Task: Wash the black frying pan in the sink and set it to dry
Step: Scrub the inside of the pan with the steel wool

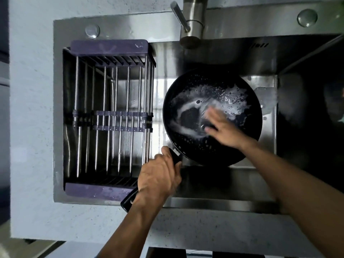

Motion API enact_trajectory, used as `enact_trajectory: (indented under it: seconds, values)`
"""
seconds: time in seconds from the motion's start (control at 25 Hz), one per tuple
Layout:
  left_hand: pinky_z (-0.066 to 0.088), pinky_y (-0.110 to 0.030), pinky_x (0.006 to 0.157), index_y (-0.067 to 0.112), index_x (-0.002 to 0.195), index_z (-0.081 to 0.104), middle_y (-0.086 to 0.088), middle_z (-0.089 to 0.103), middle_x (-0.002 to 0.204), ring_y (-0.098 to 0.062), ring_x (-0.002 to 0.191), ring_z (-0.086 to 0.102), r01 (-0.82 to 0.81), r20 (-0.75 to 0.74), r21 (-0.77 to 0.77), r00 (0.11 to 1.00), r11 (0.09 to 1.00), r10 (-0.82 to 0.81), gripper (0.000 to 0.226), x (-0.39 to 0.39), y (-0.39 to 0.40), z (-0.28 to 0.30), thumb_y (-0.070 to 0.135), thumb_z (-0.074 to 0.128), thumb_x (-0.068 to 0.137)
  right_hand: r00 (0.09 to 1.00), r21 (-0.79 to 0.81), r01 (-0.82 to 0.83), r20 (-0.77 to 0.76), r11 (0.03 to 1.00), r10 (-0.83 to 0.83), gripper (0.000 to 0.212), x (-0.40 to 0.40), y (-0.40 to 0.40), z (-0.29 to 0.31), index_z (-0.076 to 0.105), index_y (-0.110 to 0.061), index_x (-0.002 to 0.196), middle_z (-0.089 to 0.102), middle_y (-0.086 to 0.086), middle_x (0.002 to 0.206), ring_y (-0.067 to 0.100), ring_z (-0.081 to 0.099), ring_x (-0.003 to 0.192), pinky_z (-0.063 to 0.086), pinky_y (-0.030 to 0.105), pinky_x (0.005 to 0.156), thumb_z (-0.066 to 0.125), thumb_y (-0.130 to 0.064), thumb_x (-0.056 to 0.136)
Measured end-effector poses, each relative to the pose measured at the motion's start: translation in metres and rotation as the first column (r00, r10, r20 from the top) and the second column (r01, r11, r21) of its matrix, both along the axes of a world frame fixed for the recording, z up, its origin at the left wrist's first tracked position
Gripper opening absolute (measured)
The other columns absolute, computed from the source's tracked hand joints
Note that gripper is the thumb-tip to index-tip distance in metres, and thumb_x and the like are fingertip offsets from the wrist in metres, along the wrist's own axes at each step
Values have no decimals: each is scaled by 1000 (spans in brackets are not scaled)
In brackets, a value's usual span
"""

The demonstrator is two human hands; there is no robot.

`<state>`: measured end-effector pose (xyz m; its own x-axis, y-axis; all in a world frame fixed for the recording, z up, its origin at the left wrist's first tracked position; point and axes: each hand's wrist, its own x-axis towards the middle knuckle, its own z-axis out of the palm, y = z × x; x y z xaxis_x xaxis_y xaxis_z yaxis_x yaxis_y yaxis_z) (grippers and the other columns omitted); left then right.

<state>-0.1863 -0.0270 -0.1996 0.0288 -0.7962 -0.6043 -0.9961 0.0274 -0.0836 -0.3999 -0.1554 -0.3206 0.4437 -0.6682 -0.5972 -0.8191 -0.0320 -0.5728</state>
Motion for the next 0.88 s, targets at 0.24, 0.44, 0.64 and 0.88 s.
enact_trajectory:
  seconds: [0.24,0.44,0.64,0.88]
  values:
    - [38,-31,62,4,140,28,-9,61,108,-21,84,64,34,36,-6,999,999,-34,65,1,-2,1,53,16,100,671,329,491,447,806,-591,82,140,-25,34,-1,-26,161,-21,-9,166,15,-6,155,-3,41,124,50,-46,100]
    - [38,-30,60,5,140,28,-7,61,106,-20,83,65,29,24,-14,999,999,-29,63,-1,-2,2,53,17,100,609,428,579,339,694,-717,86,129,-34,50,11,-20,160,-8,-5,168,11,-3,154,-4,40,125,48,-58,92]
    - [39,-31,61,4,141,28,-9,62,107,-22,85,64,20,-14,-10,1000,1000,-20,64,3,-2,3,53,17,101,943,502,0,288,865,-167,49,42,42,66,61,-18,137,52,-4,148,10,44,140,30,24,116,44,-48,103]
    - [39,-31,60,2,142,26,-11,61,106,-23,84,64,42,14,0,999,999,-42,65,-2,-3,7,51,15,101,977,445,-100,214,890,2,49,38,41,61,49,-17,148,40,-8,156,8,31,146,18,24,121,49,-39,104]
